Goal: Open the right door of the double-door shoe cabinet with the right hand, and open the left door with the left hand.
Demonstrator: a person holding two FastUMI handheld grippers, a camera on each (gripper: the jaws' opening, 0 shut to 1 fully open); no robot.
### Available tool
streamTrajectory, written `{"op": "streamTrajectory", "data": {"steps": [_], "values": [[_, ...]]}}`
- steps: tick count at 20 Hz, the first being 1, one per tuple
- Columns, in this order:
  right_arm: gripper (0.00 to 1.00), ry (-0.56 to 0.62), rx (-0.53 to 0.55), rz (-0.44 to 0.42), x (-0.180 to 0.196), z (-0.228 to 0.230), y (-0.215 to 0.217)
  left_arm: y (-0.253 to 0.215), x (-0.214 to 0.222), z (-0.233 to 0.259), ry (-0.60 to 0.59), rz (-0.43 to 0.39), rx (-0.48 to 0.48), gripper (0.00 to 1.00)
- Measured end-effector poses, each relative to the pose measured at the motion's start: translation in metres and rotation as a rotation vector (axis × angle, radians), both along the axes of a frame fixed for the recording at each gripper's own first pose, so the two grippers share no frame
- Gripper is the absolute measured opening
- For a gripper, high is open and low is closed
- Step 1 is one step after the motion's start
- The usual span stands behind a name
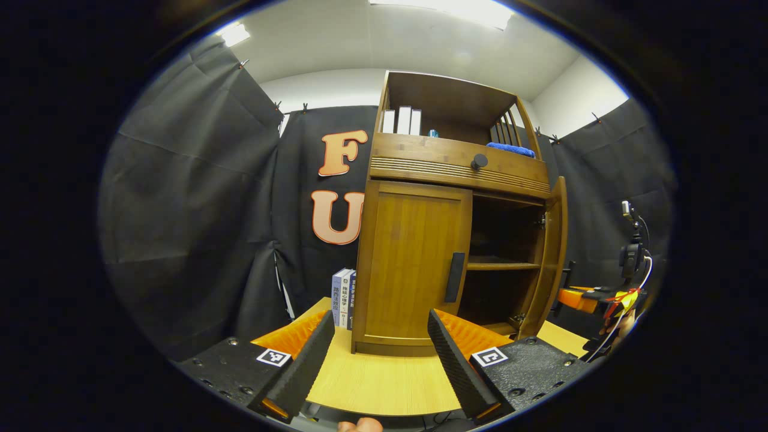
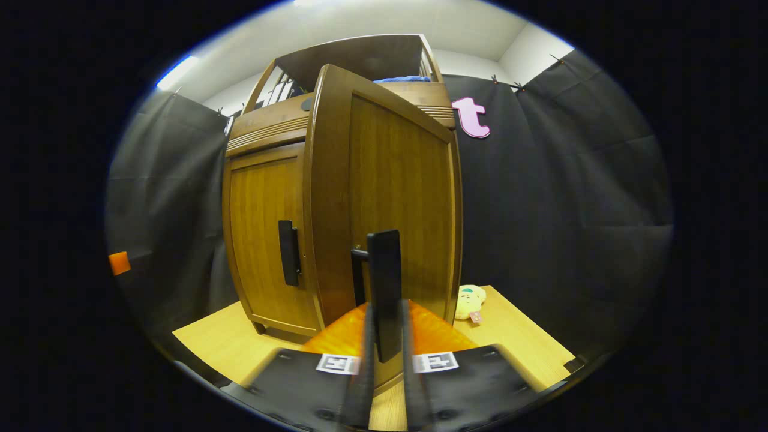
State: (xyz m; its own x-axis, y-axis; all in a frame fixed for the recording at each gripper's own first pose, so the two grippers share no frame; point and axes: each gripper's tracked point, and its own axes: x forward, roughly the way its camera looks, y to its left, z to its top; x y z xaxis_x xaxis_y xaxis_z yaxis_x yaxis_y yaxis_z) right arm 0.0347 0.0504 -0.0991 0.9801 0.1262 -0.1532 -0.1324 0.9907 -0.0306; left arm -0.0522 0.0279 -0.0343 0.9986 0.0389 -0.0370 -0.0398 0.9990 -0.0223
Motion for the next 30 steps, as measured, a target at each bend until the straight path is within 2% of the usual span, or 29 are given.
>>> {"op": "streamTrajectory", "data": {"steps": [2,5,6,8,9,12,13,15,17,18,19,20,23,24,25,26,27,28,30], "values": [[0.11,-0.001,-0.027,-0.014,-0.006,-0.002,-0.015,-0.005,0.001,-0.001,0.003,-0.006,-0.003,0.94],[0.11,-0.011,-0.052,-0.057,-0.010,0.006,-0.036,-0.015,0.002,-0.003,0.008,-0.022,-0.007,0.94],[0.15,-0.011,-0.050,-0.066,-0.011,0.008,-0.042,-0.018,0.003,-0.002,0.007,-0.026,-0.006,0.92],[0.15,-0.013,-0.046,-0.086,-0.015,0.010,-0.057,-0.025,0.004,-0.001,0.006,-0.034,0.001,0.94],[0.15,-0.015,-0.042,-0.091,-0.017,0.012,-0.064,-0.029,0.005,-0.001,0.006,-0.040,0.008,0.92],[0.14,-0.026,-0.024,-0.087,-0.023,0.021,-0.077,-0.041,0.007,0.001,0.004,-0.054,0.023,0.94],[0.11,-0.030,-0.032,-0.094,-0.023,0.022,-0.083,-0.046,0.008,0.001,0.004,-0.060,0.024,0.94],[0.15,-0.038,-0.054,-0.121,-0.023,0.023,-0.097,-0.054,0.009,0.001,0.005,-0.072,0.030,0.94],[0.13,-0.043,-0.059,-0.143,-0.026,0.024,-0.110,-0.058,0.010,0.000,0.008,-0.075,0.041,0.92],[0.11,-0.041,-0.054,-0.149,-0.027,0.025,-0.115,-0.060,0.011,0.000,0.010,-0.074,0.045,0.94],[0.14,-0.038,-0.050,-0.151,-0.029,0.025,-0.120,-0.062,0.013,-0.003,0.013,-0.073,0.046,0.94],[0.10,-0.037,-0.047,-0.151,-0.030,0.024,-0.122,-0.064,0.015,-0.003,0.016,-0.072,0.047,0.92],[0.14,-0.037,-0.046,-0.154,-0.032,0.021,-0.133,-0.071,0.022,-0.004,0.021,-0.070,0.049,0.92],[0.01,-0.042,-0.055,-0.169,-0.036,0.026,-0.141,-0.074,0.024,-0.005,0.022,-0.073,0.050,0.92],[0.08,-0.048,-0.059,-0.187,-0.037,0.027,-0.149,-0.077,0.026,-0.006,0.024,-0.076,0.050,0.92],[0.08,-0.054,-0.058,-0.202,-0.040,0.030,-0.158,-0.080,0.029,-0.006,0.026,-0.081,0.050,0.94],[0.01,-0.059,-0.054,-0.216,-0.042,0.032,-0.165,-0.084,0.031,-0.007,0.027,-0.086,0.052,0.94],[0.08,-0.063,-0.048,-0.222,-0.045,0.034,-0.172,-0.088,0.033,-0.008,0.029,-0.091,0.053,0.92],[0.08,-0.055,-0.024,-0.219,-0.050,0.034,-0.176,-0.094,0.040,-0.009,0.032,-0.099,0.056,0.92]]}}
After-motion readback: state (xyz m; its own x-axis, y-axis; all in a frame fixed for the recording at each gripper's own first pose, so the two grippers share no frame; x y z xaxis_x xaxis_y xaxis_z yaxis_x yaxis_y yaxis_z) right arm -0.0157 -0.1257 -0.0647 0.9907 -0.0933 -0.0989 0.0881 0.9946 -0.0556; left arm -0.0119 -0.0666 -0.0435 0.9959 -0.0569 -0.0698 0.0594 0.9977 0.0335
